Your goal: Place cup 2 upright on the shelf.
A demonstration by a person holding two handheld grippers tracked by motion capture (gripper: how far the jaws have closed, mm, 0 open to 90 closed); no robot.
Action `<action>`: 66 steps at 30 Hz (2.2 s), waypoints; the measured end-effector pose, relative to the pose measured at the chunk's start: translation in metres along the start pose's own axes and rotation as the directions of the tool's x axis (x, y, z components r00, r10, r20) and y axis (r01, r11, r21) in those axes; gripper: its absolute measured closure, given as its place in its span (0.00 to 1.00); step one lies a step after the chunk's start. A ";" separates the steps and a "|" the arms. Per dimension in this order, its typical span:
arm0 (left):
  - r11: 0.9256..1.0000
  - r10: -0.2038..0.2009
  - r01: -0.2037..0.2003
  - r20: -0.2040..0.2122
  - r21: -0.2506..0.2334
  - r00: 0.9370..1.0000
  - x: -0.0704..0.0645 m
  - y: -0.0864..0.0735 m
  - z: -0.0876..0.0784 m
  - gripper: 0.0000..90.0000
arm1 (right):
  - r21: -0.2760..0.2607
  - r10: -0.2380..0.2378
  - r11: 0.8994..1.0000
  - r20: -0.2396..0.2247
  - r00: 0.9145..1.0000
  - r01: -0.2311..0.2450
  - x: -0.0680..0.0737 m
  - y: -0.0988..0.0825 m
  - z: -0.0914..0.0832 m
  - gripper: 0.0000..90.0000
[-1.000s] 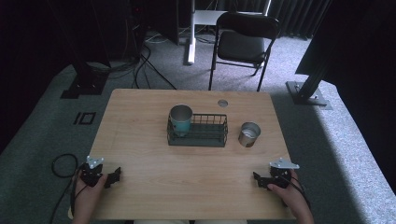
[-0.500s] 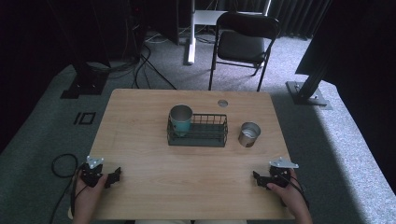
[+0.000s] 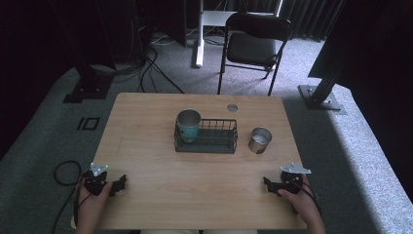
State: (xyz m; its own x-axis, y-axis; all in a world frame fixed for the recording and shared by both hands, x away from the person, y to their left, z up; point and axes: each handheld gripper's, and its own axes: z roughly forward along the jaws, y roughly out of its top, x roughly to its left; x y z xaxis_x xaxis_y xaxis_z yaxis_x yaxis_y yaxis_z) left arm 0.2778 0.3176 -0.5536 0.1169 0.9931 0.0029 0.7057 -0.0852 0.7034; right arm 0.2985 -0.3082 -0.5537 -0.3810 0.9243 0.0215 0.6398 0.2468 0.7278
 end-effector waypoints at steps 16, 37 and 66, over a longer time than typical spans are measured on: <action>1.000 0.000 0.000 0.000 0.000 1.000 0.000 0.000 0.000 0.09 | -0.052 0.042 0.998 0.015 0.999 -0.041 -0.005 0.016 0.004 0.13; 1.000 -0.001 0.001 0.000 -0.002 1.000 0.000 0.000 0.000 0.09 | -0.145 0.059 0.988 -0.003 0.998 -0.059 -0.005 0.044 0.022 0.14; 1.000 0.000 0.000 0.000 -0.001 1.000 0.000 0.000 0.000 0.09 | -0.243 0.078 0.967 0.002 0.997 -0.075 -0.006 0.075 0.043 0.13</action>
State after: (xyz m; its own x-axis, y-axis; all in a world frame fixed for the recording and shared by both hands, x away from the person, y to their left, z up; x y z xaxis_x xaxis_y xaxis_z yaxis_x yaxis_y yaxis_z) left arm 0.2778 0.3176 -0.5537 0.1169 0.9931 0.0032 0.7050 -0.0853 0.7041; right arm 0.3776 -0.2831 -0.5290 -0.3291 0.9412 0.0767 0.4851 0.0988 0.8689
